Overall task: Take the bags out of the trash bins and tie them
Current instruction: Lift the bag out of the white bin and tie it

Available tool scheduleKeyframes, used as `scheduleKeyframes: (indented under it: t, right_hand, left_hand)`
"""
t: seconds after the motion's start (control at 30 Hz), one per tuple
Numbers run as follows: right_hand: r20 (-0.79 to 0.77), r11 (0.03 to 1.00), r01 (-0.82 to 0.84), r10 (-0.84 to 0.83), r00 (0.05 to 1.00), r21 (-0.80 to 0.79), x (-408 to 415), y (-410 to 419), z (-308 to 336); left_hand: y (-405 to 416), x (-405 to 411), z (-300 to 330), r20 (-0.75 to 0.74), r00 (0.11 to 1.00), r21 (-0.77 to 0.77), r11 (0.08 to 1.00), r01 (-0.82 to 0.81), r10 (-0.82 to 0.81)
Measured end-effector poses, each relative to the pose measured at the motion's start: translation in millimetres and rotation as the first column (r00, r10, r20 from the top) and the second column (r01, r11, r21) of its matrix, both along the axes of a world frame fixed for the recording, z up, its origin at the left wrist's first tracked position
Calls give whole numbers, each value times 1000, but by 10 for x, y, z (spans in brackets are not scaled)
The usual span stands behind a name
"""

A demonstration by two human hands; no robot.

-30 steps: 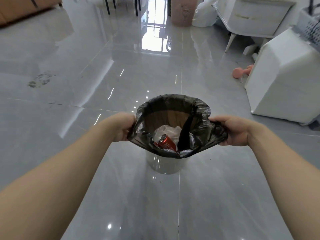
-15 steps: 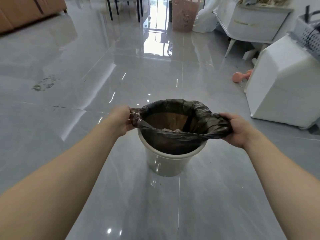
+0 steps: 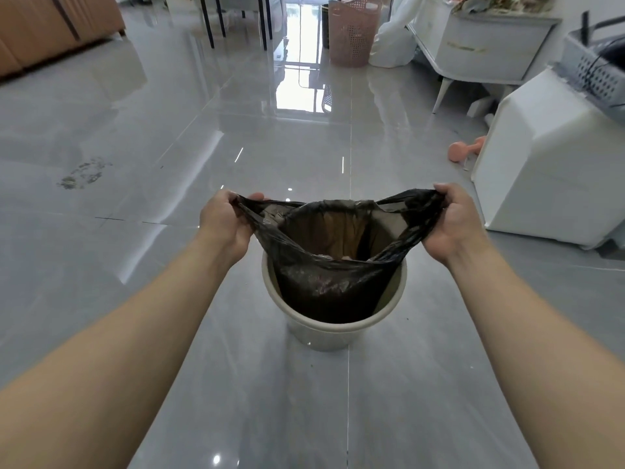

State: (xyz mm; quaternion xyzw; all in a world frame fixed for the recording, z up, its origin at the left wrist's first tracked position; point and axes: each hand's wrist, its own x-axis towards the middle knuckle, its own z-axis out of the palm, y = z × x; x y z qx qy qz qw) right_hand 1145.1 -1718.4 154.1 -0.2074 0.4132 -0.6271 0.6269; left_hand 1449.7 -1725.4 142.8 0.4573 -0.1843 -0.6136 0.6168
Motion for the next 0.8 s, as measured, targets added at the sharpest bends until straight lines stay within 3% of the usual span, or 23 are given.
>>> scheduleKeyframes:
  t: [0.13, 0.37, 0.47, 0.57, 0.63, 0.67, 0.7, 0.73, 0.8]
  right_hand:
    - [47, 999, -5, 8, 999, -52, -72, -6, 43]
    - [113, 987, -43, 61, 992, -152, -120, -32, 69]
    - [119, 991, -89, 100, 988, -97, -122, -41, 87]
    - [-159, 991, -118, 126, 979, 63, -150, -57, 97]
    - [-470, 976, -124, 195, 861, 178, -177, -62, 129]
    - [-648, 961, -112, 254, 718, 253, -186, -55, 160]
    - [-792, 940, -89, 325, 517, 328, -197, -46, 189]
    - [-867, 915, -65, 398, 299, 398, -195, -25, 214]
    - [-847, 847, -36, 528, -53, 530, -163, 40, 233]
  left_hand:
    - [-63, 53, -19, -121, 992, -2, 999, -42, 41]
    - [-45, 1, -66, -32, 988, -27, 988, 151, -151]
    - [-40, -17, -81, -60, 983, -44, 985, 169, -171]
    - [-63, -1, -99, 32, 997, 35, 997, 76, -77]
    - [-79, 46, -154, 320, 946, 102, 995, 7, -40]
    - [-71, 75, -182, 519, 852, 109, 994, 12, -67]
    - [-55, 107, -212, 713, 689, 105, 992, 75, -128]
    - [-30, 129, -243, 862, 465, 123, 974, 191, -201]
    - [16, 125, -264, 949, 1, 292, 882, 370, -314]
